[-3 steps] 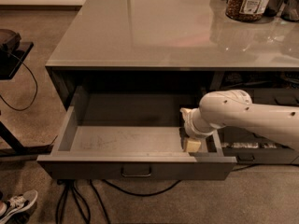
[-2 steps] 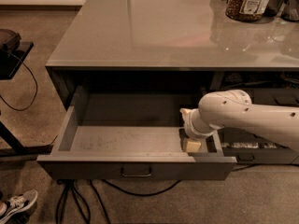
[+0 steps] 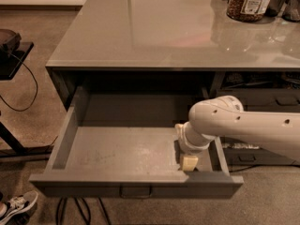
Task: Open top drawer
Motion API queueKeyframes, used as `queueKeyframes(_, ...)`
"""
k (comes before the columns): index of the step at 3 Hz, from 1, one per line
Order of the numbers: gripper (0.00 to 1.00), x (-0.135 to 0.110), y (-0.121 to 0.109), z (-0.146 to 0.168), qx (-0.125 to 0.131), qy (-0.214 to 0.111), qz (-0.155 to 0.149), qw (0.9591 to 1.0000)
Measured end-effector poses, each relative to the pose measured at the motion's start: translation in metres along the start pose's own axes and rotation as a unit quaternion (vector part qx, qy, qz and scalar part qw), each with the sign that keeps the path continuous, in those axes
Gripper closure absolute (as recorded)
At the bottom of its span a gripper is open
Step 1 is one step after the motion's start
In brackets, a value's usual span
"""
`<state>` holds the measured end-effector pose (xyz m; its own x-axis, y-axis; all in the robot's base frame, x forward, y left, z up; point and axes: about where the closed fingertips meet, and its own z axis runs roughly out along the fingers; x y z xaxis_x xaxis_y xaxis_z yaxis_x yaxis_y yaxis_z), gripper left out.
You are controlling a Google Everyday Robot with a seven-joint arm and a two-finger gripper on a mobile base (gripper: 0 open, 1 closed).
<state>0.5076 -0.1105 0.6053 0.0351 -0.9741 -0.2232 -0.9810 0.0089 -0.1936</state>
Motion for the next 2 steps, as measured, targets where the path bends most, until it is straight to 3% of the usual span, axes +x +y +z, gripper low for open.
queueKeyframes(2, 0.0, -0.003, 0.054, -0.007, -0.055, 0.0, -0.001, 0.9985)
